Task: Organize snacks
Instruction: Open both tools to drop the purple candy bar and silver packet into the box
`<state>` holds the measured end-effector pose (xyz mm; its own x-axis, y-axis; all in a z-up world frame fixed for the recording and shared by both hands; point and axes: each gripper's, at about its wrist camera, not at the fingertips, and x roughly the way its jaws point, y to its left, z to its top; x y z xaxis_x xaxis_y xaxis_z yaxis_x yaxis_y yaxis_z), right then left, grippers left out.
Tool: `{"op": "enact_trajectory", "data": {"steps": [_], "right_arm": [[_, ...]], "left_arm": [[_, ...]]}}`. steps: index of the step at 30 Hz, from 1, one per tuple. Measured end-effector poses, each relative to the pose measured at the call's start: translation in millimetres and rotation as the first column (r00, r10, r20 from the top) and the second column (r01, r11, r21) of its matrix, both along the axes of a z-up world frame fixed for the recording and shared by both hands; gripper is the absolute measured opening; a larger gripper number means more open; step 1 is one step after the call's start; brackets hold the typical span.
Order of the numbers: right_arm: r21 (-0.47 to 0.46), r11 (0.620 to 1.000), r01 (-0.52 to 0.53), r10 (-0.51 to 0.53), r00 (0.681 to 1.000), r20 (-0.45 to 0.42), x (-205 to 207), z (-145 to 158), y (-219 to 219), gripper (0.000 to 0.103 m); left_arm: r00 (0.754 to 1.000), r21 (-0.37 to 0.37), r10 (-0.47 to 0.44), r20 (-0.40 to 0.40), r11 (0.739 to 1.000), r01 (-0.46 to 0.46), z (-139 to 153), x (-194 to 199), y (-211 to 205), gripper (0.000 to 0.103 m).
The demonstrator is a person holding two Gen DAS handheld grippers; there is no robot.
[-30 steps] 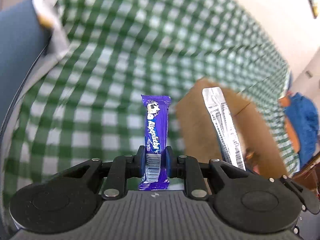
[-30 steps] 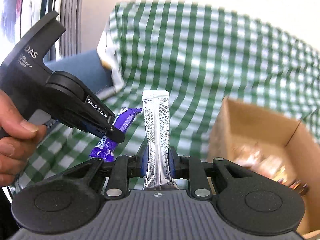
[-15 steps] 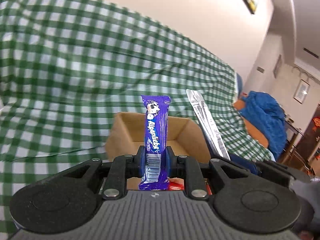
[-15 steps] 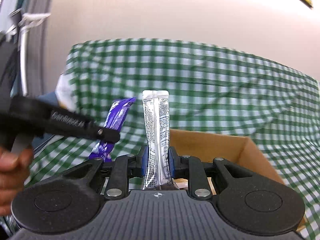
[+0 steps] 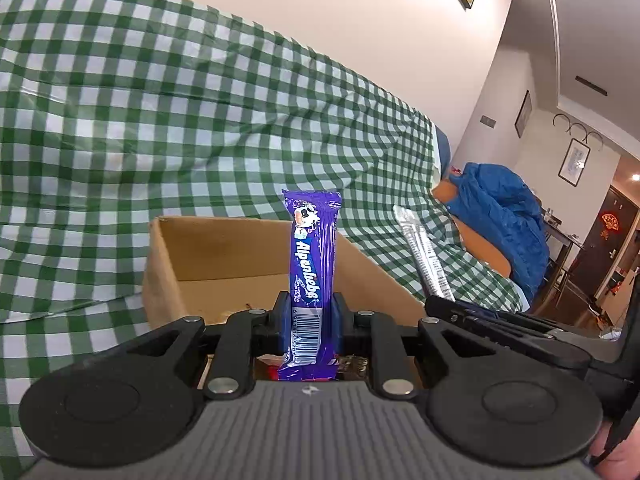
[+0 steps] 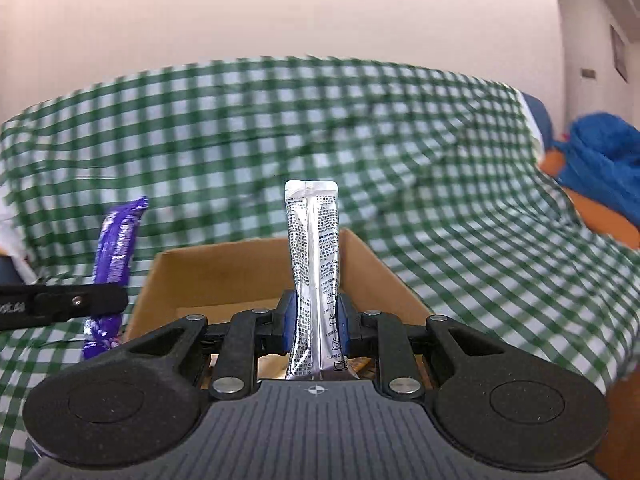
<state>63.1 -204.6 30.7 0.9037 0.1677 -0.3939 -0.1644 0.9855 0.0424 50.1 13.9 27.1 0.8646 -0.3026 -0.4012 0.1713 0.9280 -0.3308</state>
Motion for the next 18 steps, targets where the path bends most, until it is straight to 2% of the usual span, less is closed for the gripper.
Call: {"op": "enact_trajectory", "data": {"steps": [2,4,5,6,11,13,15,17,18], "right_arm": [[-0.021,1.0,0.013,-0.013,1.0,-0.016,5.8,-3.7,1.9,0.026],[-0.061,0.998,0.029,-0.032,0.998,-0.047,10.1,-10.5,5.7,0.036],[-0.072,0.997,0.039,-0.044,0.997,-0.063,12.6,-13.6,6.9,0.054],[-0.072,0.997,0.04,-0.045,0.996,-0.071,12.1,-14.8,7.4,0.068],[-0.074,0.997,0.021,-0.028,0.994,-0.101,12.1,-17.2,9.4,0.077],[-0.075,0.997,0.008,-0.017,0.993,-0.117,9.3,-16.4,8.7,0.082],[-0.086,0.996,-0.008,-0.003,0.992,-0.127,6.0,-16.3,10.0,0.091],[-0.104,0.994,-0.02,0.007,0.992,-0.123,0.0,-15.7,10.0,0.096],[-0.11,0.994,-0.027,0.014,0.993,-0.12,-4.5,-14.7,9.2,0.1]], "left_arm": [[1.0,-0.01,-0.015,-0.015,1.0,0.015,-2.1,5.3,-3.4,0.024],[0.999,-0.02,-0.024,-0.041,1.0,0.024,-4.5,9.1,-5.0,0.043],[0.999,-0.012,-0.014,-0.038,1.0,0.014,-4.6,8.6,-5.2,0.054],[1.0,0.001,-0.006,-0.031,1.0,0.006,-4.2,7.7,-5.3,0.056],[0.999,0.032,0.027,-0.03,0.999,-0.026,-2.8,-0.8,2.1,0.058],[0.998,0.063,0.052,-0.026,0.997,-0.05,-0.3,-10.6,3.5,0.066],[0.997,0.118,0.08,-0.012,0.99,-0.078,5.0,-24.2,0.1,0.084],[0.992,0.18,0.126,0.031,0.975,-0.129,10.9,-43.7,-7.4,0.086],[0.988,0.186,0.15,0.04,0.97,-0.155,12.2,-53.4,-10.3,0.087]]}}
